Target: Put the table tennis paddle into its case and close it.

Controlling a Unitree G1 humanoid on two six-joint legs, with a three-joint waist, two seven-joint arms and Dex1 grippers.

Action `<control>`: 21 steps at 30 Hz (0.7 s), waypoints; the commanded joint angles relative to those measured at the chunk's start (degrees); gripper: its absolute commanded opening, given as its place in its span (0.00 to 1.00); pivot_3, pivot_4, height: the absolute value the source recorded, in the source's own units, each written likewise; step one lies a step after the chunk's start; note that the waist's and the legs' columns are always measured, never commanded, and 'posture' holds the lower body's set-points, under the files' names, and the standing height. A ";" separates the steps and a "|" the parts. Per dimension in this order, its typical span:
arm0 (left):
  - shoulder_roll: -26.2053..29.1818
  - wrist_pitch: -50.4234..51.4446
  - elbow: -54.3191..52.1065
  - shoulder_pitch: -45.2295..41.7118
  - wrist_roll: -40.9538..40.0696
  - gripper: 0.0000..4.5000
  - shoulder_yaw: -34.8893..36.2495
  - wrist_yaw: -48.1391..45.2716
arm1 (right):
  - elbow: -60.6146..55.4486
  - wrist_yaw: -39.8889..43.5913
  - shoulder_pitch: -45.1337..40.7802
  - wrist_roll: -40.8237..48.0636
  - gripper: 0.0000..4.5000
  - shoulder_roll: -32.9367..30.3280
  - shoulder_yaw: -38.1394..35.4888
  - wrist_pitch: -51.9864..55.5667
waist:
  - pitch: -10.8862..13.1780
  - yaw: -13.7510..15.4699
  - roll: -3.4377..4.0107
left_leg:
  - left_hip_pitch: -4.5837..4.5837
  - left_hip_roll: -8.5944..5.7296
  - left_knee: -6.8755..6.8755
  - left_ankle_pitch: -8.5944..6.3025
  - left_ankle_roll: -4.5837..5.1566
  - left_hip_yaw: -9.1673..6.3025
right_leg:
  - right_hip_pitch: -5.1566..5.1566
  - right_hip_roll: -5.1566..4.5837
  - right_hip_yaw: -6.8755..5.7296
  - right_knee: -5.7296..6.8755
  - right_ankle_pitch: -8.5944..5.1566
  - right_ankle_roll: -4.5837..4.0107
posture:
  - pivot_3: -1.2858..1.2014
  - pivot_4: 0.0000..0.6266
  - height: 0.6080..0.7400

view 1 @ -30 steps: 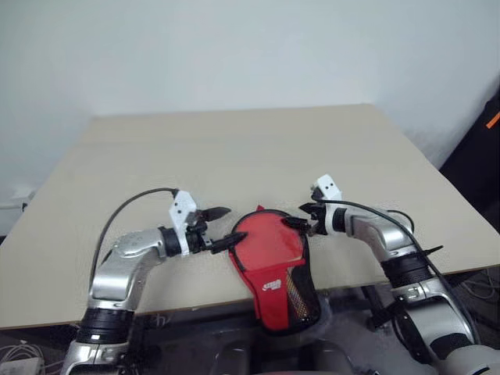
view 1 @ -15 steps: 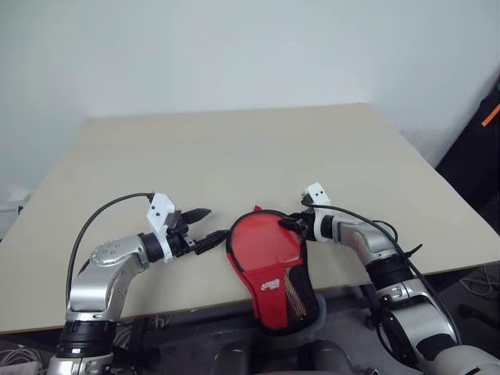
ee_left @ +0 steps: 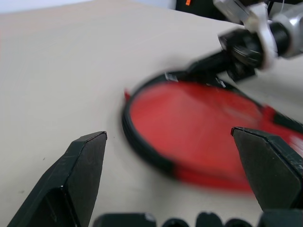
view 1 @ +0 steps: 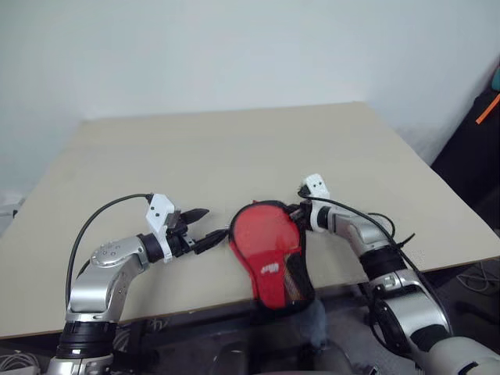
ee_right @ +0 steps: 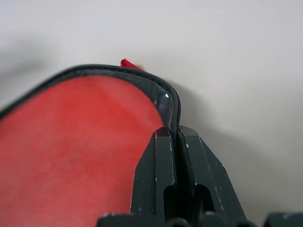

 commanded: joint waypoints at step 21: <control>0.05 -1.67 -0.99 1.78 0.45 1.00 0.04 2.02 | 17.90 -12.09 -8.46 -3.73 0.56 0.11 -9.33 -15.24 | 0.00 -1.34 0.00 | 0.20 0.32 -0.26 0.06 -0.24 0.85 | -0.14 0.45 0.50 0.00 0.01 0.00 | 0.52 0.00 0.74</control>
